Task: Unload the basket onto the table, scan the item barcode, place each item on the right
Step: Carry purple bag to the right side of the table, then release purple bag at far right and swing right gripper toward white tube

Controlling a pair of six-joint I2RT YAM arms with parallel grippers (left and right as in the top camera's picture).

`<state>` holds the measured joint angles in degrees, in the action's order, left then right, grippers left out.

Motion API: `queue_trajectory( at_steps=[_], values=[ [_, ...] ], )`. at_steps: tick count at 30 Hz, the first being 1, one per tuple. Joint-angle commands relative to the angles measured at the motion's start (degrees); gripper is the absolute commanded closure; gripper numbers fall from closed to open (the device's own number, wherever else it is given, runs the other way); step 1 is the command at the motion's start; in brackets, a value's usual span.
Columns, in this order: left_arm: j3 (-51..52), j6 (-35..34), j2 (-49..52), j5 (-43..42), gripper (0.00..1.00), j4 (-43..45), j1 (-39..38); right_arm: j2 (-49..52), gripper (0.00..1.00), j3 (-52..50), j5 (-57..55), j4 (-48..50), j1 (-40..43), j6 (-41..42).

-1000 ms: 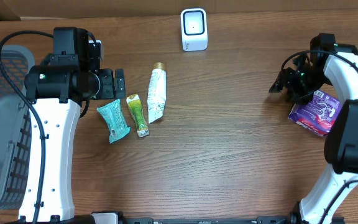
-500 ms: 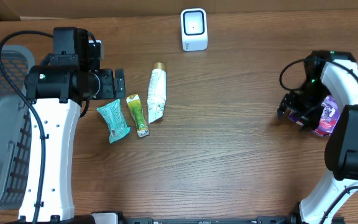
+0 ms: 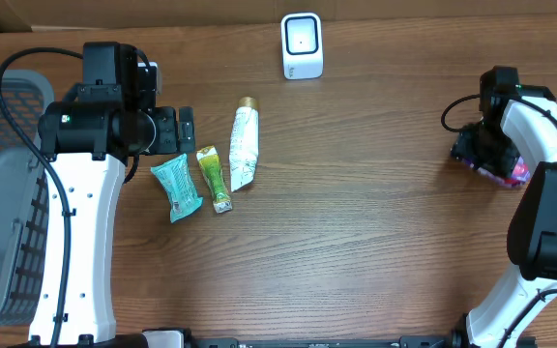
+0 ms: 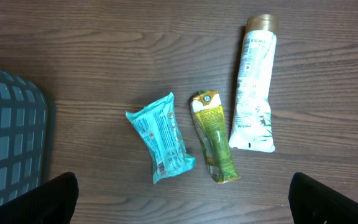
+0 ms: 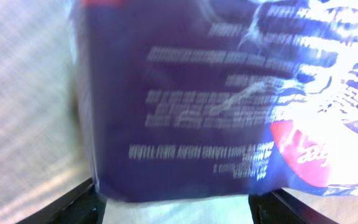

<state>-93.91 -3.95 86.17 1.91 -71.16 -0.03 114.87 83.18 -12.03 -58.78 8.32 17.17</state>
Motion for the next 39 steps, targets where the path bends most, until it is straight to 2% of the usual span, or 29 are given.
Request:
queue_trajectory(
  at_steps=[1, 6, 13, 17, 20, 29, 32, 39],
  values=[
    [-0.68, 0.13, 0.35, -0.46, 0.00, 0.00, 0.00, -0.94, 0.27, -0.13, 0.24, 2.56, 0.07, -9.49],
    [-0.68, 0.13, 0.35, -0.46, 0.00, 0.00, 0.00, -1.27, 0.30, 1.99, 4.09, 1.14, 0.07, -11.72],
    [-0.68, 0.13, 0.35, -0.46, 0.01, 0.00, 0.00, -4.66, 0.28, 9.46, 23.58, -7.56, -3.04, -12.90],
    [-0.68, 0.11, 0.35, -0.46, 0.00, 0.00, 0.00, -5.51, 0.26, 9.46, 36.35, -5.95, -7.96, -10.93],
    [-0.68, 0.13, 0.35, -0.46, 0.01, 0.00, 0.00, -4.74, 0.25, 9.07, 41.68, -2.34, -12.63, -7.13],
    [-0.68, 0.13, 0.35, -0.46, 0.00, 0.00, 0.00, -0.48, 0.18, 9.03, 38.38, 14.01, -30.51, 7.28],
    [-0.68, 0.13, 0.35, -0.46, 0.00, 0.00, 0.00, 1.86, 0.11, 9.03, 36.87, 20.59, -35.12, 8.39],
    [-0.68, 0.11, 0.35, -0.46, 0.00, 0.00, 0.00, 7.50, 0.05, 9.53, 31.34, 30.93, -41.57, 10.43]
  ],
)
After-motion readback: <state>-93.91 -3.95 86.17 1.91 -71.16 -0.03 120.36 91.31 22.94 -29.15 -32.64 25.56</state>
